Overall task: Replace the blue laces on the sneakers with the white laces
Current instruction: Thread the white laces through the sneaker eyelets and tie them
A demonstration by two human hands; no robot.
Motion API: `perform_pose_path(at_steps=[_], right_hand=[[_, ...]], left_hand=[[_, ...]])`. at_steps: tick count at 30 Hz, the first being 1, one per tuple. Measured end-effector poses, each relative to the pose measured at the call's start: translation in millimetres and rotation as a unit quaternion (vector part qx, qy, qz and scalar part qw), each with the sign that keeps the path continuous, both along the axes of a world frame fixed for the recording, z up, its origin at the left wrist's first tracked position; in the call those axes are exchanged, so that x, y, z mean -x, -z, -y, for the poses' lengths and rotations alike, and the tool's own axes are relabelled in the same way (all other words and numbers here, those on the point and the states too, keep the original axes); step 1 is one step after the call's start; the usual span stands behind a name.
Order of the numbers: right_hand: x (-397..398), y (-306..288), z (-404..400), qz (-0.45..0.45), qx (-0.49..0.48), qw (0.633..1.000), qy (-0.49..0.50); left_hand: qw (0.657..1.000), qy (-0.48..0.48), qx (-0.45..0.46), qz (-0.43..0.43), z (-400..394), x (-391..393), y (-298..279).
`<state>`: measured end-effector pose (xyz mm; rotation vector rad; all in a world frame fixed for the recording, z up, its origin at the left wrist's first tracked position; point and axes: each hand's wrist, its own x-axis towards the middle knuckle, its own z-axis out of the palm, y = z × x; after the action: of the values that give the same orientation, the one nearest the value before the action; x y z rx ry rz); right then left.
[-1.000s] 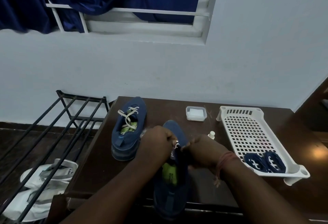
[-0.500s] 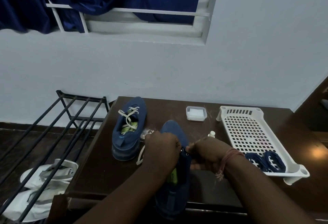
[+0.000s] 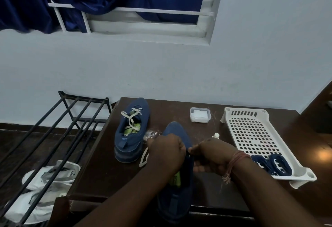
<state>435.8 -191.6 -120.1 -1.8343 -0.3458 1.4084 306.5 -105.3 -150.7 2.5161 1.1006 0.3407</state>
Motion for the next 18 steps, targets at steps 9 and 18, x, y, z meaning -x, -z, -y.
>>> perform_pose_path(at_steps=[9,18], right_hand=[[-4,12,-4,0.001,-0.002,1.000,-0.012],[-14,-19,-14,0.099,-0.252,0.911,0.311]], left_hand=[[0.996,0.020,0.004,0.092,5,6,0],[0.976,-0.073,0.131,0.155,-26,16,-38]])
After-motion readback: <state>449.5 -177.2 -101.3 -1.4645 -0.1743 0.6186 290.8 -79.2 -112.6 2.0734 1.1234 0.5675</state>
